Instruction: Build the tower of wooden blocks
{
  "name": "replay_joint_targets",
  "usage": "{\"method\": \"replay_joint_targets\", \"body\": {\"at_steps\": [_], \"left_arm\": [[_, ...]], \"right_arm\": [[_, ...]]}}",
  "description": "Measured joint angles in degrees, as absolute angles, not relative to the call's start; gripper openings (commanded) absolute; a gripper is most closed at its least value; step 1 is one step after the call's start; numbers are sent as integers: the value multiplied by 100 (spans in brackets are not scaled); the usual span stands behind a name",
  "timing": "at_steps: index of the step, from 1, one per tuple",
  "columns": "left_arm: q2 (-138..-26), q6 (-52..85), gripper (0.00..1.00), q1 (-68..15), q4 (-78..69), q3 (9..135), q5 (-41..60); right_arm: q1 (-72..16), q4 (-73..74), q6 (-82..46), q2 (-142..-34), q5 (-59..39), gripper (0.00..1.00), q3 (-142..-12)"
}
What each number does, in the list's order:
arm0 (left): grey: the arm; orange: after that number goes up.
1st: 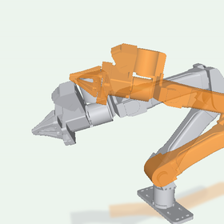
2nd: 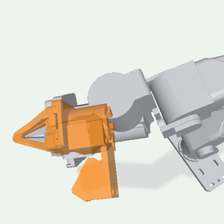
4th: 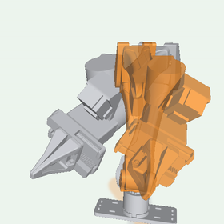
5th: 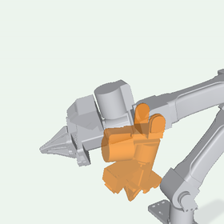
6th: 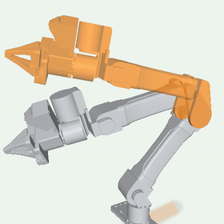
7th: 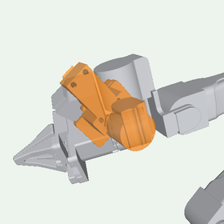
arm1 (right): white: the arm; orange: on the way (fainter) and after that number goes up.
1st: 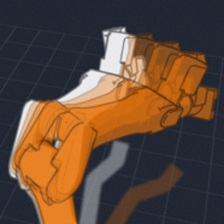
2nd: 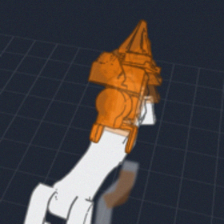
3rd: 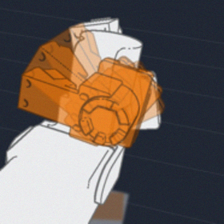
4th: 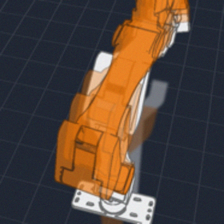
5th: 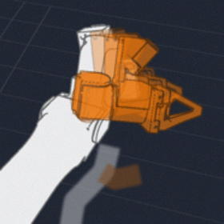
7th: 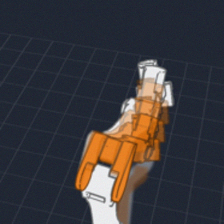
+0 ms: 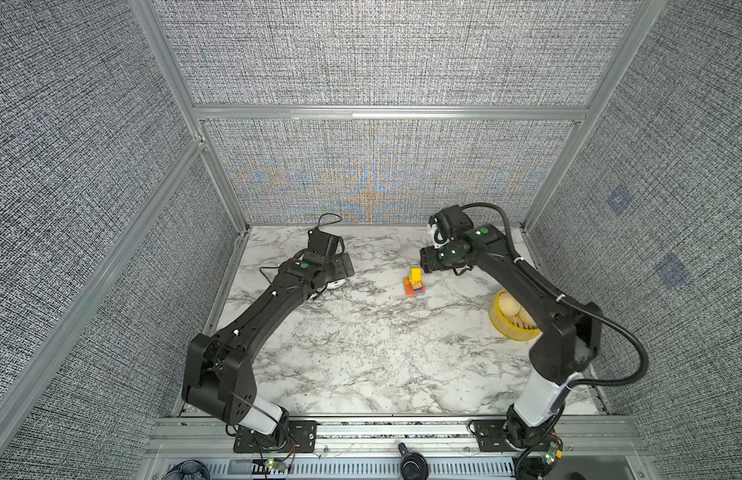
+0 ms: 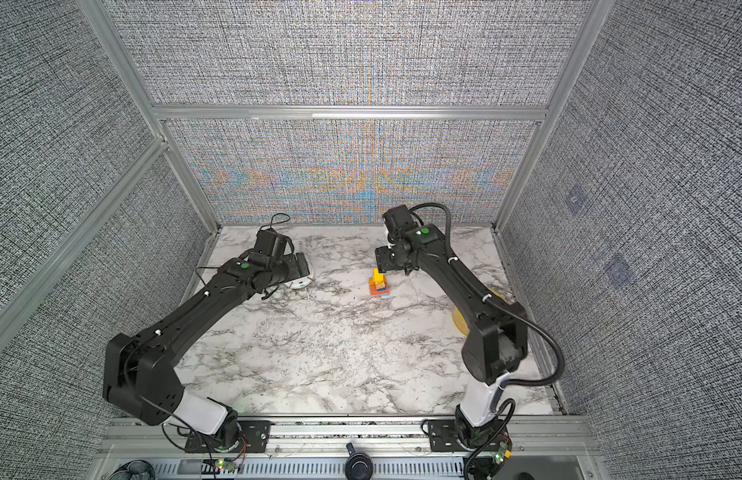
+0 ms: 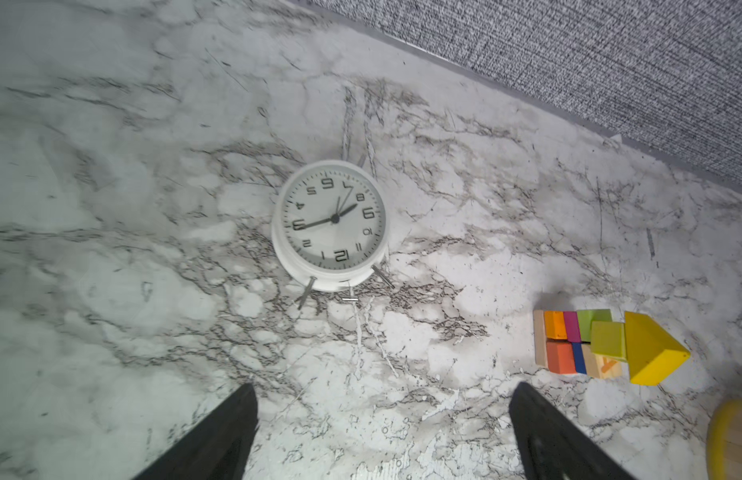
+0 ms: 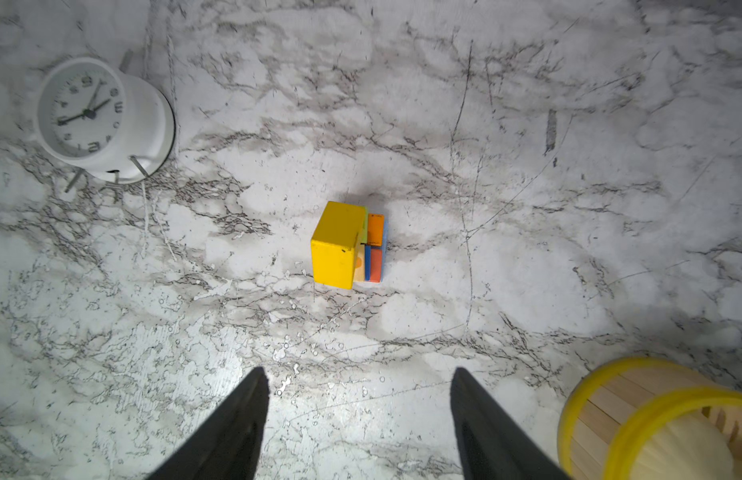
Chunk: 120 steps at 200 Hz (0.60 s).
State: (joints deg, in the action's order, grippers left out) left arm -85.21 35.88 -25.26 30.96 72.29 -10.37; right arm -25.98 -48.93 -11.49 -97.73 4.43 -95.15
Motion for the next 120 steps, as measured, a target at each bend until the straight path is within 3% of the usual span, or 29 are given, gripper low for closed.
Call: {"method": "replay_joint_targets", "body": {"at_steps": [15, 33, 120], "left_arm": [[-8189, 3527, 97, -2526, 3175, 7107, -1251], [-7728, 3472, 98, -2526, 3190, 6875, -1516], [-5653, 2919, 99, -2523, 3356, 6097, -3017]], "right_arm": [[-2598, -4353, -1144, -9111, 635, 84, -8722], [-2598, -3645, -1138, -8364, 930, 99, -7725], [-2576, -451, -438, -5933, 2272, 99, -3682]]}}
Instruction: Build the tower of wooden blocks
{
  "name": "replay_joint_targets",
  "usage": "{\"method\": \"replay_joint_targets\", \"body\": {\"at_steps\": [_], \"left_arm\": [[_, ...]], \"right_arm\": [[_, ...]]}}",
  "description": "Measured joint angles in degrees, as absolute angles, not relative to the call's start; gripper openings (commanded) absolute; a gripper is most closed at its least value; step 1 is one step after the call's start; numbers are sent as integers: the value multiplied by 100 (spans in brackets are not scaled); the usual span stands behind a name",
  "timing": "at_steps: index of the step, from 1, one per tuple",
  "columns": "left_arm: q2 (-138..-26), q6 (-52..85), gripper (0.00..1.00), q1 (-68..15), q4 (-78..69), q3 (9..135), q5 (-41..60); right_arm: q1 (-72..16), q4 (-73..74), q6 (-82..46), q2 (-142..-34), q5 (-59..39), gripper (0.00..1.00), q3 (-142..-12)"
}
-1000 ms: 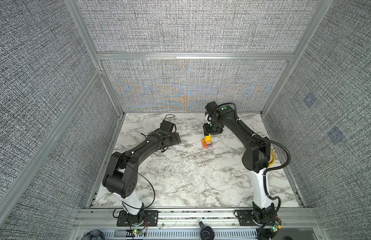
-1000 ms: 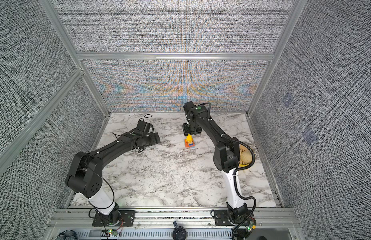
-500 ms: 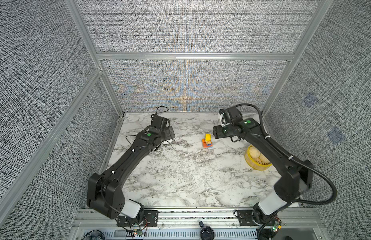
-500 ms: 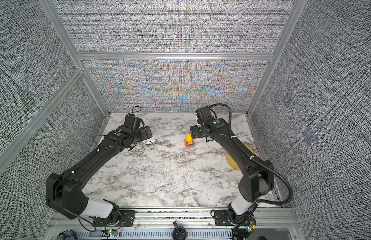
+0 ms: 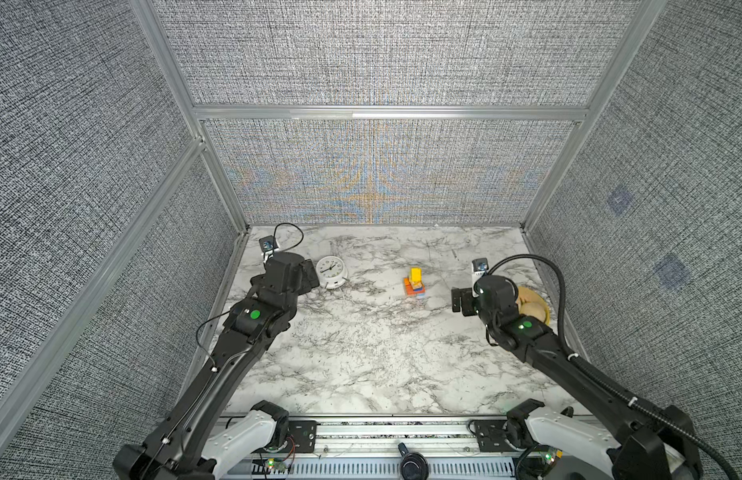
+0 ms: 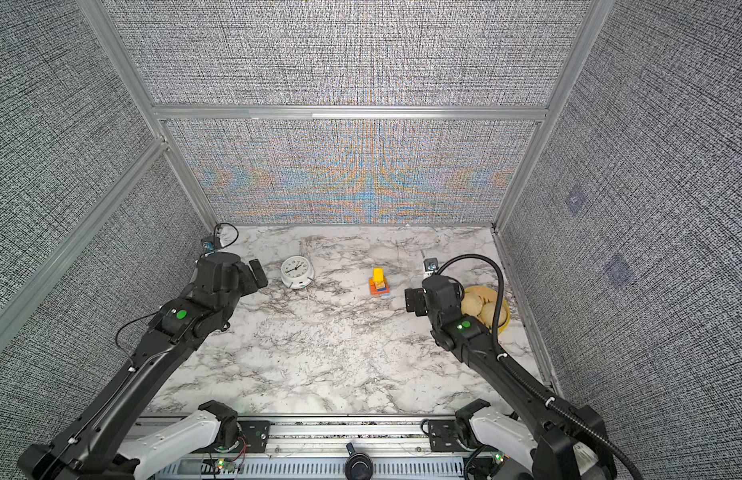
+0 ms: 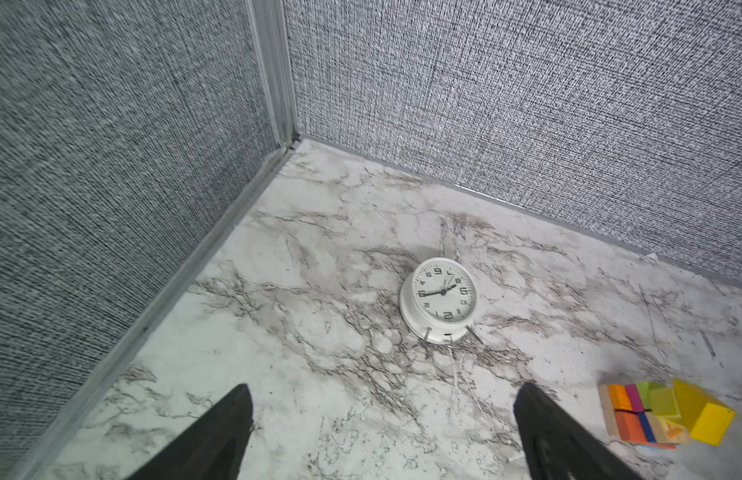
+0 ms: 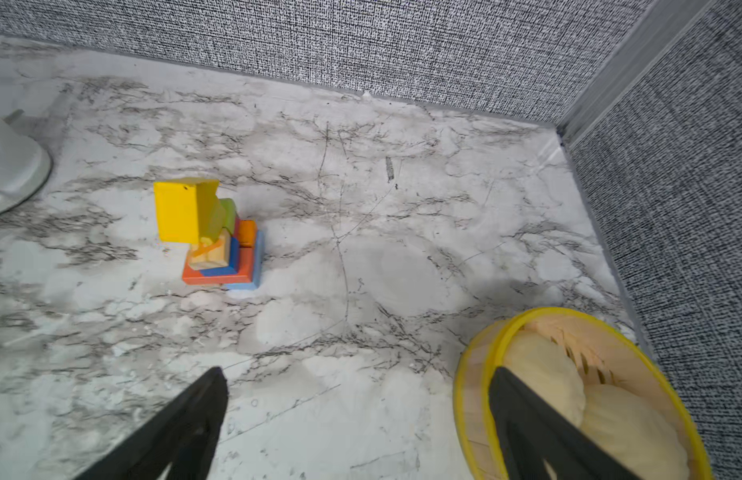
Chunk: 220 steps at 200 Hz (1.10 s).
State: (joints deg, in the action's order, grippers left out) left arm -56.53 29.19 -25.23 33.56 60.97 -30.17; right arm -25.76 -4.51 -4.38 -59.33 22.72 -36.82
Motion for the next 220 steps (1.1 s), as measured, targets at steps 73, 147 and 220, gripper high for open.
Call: {"method": "replay_joint_targets", "body": {"at_steps": [73, 147, 220], "left_arm": [[-3575, 2099, 99, -2523, 1728, 3726, -2985], [-4523, 458, 99, -2526, -97, 2904, -2825], [-6423, -191, 99, -2067, -2112, 2897, -3503]], "right_arm": [[-2585, 2043, 174, -5387, 2456, 99, -1793], [-2554, 2915, 657, -6038, 2676, 99, -1918], [-1955, 4473, 1041, -6912, 2624, 99, -1483]]}}
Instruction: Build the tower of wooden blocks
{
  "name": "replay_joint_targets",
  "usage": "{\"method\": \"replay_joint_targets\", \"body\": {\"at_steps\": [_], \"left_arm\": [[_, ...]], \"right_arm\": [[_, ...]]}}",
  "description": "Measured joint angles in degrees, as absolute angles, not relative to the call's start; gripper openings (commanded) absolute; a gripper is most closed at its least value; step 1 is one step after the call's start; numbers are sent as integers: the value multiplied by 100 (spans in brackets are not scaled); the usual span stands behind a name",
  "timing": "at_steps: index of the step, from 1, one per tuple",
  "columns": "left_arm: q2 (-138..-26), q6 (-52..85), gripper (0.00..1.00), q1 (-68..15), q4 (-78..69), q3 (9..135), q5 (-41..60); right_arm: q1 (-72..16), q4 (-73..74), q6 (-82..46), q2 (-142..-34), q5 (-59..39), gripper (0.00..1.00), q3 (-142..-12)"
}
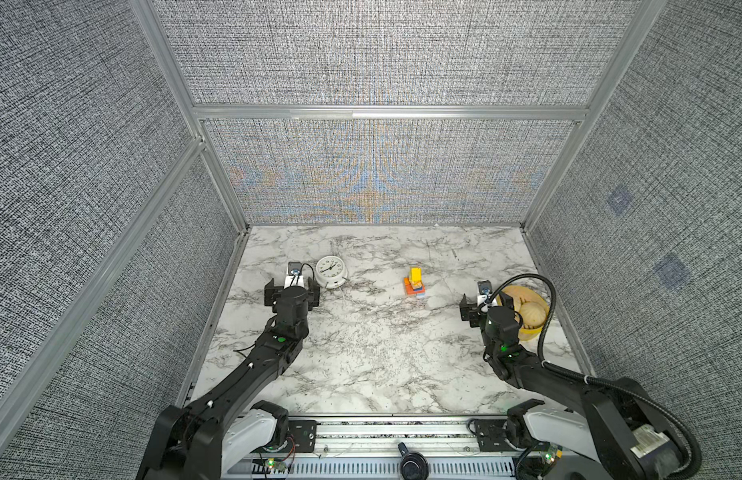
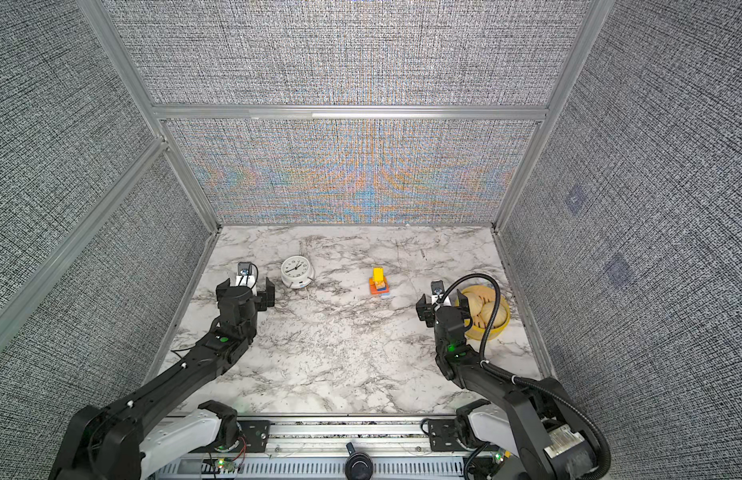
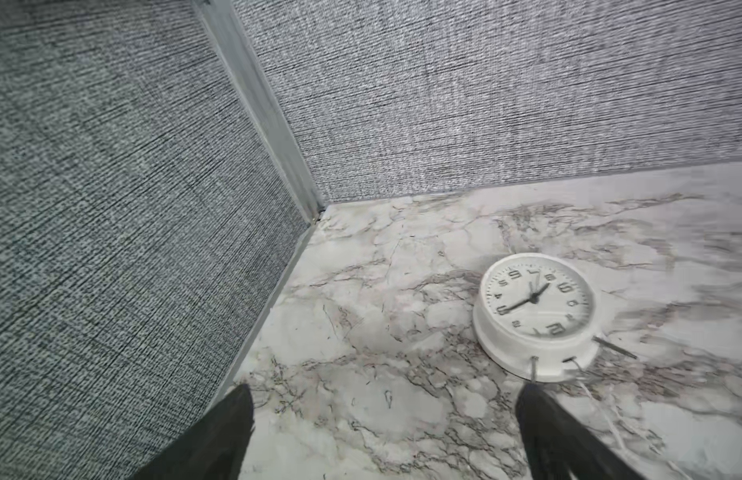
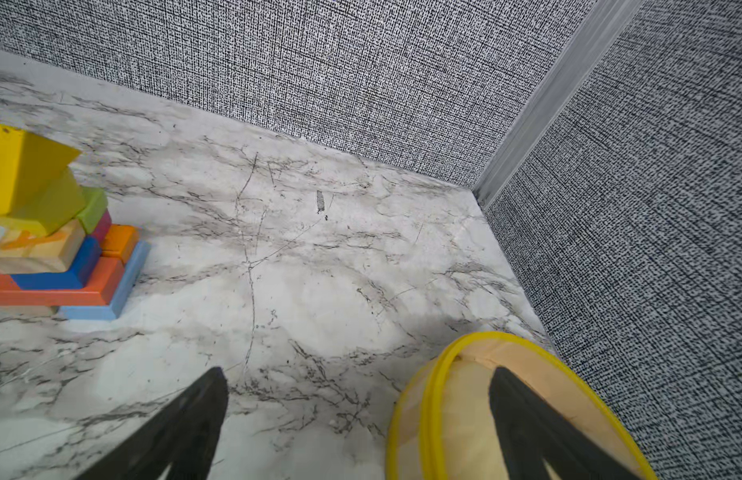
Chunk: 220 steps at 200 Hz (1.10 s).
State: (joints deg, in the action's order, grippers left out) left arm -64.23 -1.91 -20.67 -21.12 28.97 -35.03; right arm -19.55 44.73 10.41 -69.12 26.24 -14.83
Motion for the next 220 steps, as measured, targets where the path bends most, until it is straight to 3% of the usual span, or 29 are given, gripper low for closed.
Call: {"method": "replay_joint_targets", "body": {"at_steps": [42, 94, 220], "left_arm": [[-7585, -301, 99, -1334, -2851, 3057, -3913], [-8012, -106, 99, -993, -3177, 3072, -3708], [-8372, 84, 99, -980, -4853, 1894, -3315]], "right_arm": [[-1798, 5384, 1227, -7843, 2777, 99, -1509], [-1592, 6405, 1170, -8781, 2543, 99, -1330], [-1315, 7509, 1098, -9266, 1761, 99, -932]]}}
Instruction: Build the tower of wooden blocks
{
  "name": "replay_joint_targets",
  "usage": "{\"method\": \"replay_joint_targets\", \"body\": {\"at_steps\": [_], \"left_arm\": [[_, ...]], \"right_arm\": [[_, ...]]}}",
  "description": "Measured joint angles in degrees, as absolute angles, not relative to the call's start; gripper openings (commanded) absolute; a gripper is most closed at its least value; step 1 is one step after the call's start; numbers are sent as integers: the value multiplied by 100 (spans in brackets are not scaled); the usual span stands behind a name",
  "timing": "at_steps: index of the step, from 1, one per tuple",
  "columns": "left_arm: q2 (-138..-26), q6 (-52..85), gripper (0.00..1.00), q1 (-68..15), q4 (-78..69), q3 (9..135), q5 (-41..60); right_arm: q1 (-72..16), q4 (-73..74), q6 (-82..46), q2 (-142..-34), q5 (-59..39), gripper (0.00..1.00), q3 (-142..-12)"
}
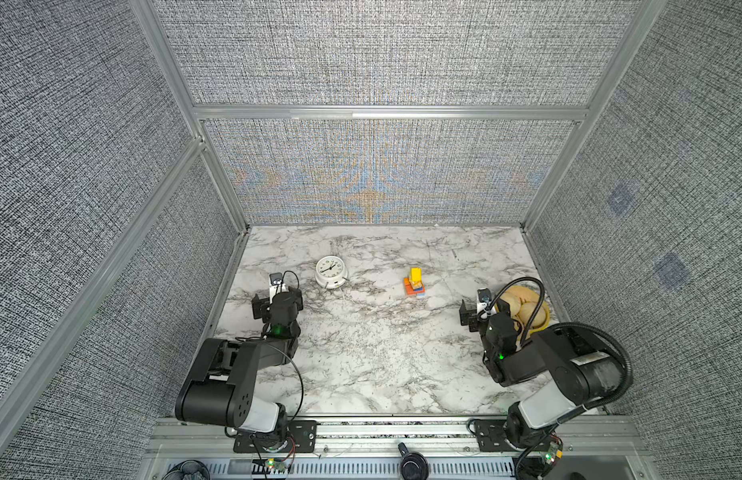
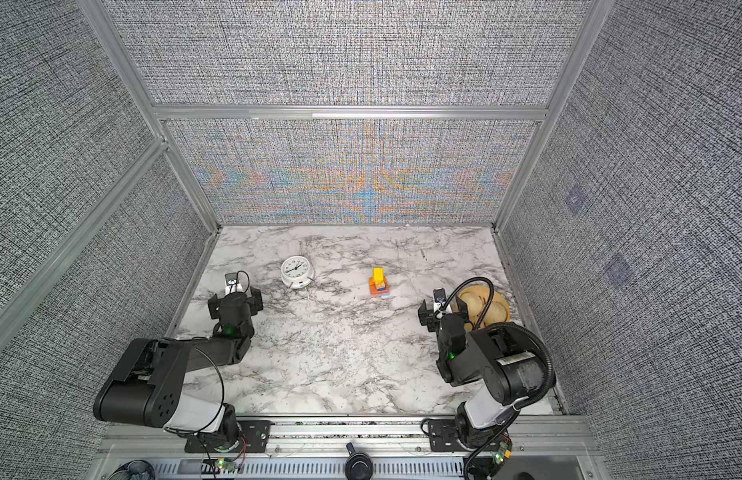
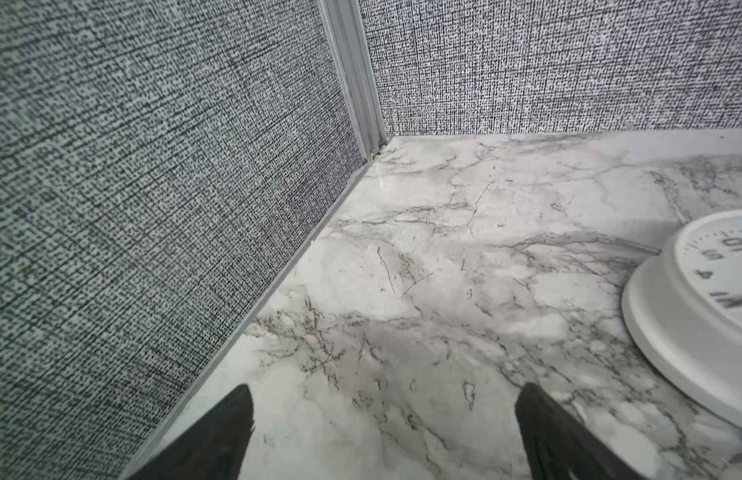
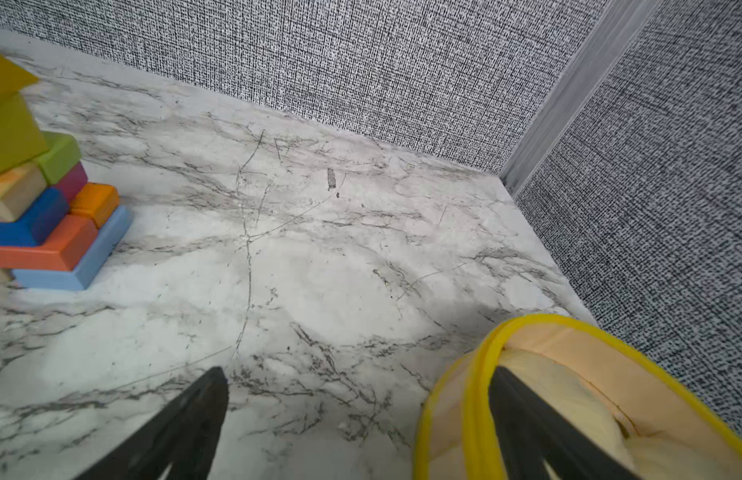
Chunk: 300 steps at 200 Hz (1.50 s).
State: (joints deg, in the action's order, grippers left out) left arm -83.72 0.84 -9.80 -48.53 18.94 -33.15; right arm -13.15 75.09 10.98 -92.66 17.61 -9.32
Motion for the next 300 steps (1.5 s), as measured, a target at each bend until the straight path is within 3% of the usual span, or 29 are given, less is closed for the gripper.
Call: {"method": "replay_joint_targets", "body": {"at_steps": [74, 110, 198, 224, 256, 300], "left_arm": [[-8578, -456, 99, -1280, -6978, 746, -2952], [-8877, -561, 99, -1256, -7507, 945, -2853], [-8455, 158, 99, -285, -4746, 2473, -1774], [-8361, 259, 98, -368, -5022, 1824, -1697], [-9048, -19, 99, -537, -6243, 1264, -1544], [-8790, 121, 99, -261, -5986, 1927, -1544]], "right_arm": [[-1273, 7771, 1037, -9310, 1610, 99, -937], [-1273, 7780, 1037, -9310, 1608, 99, -937], [-1109, 7371, 908, -9111, 1474, 99, -1234], [-1070, 7185, 869, -9083, 1448, 99, -1269], [-1059, 7070, 825, -9083, 1415, 99, -1269], [-943, 6484, 709, -9006, 1389, 99, -1627]]}}
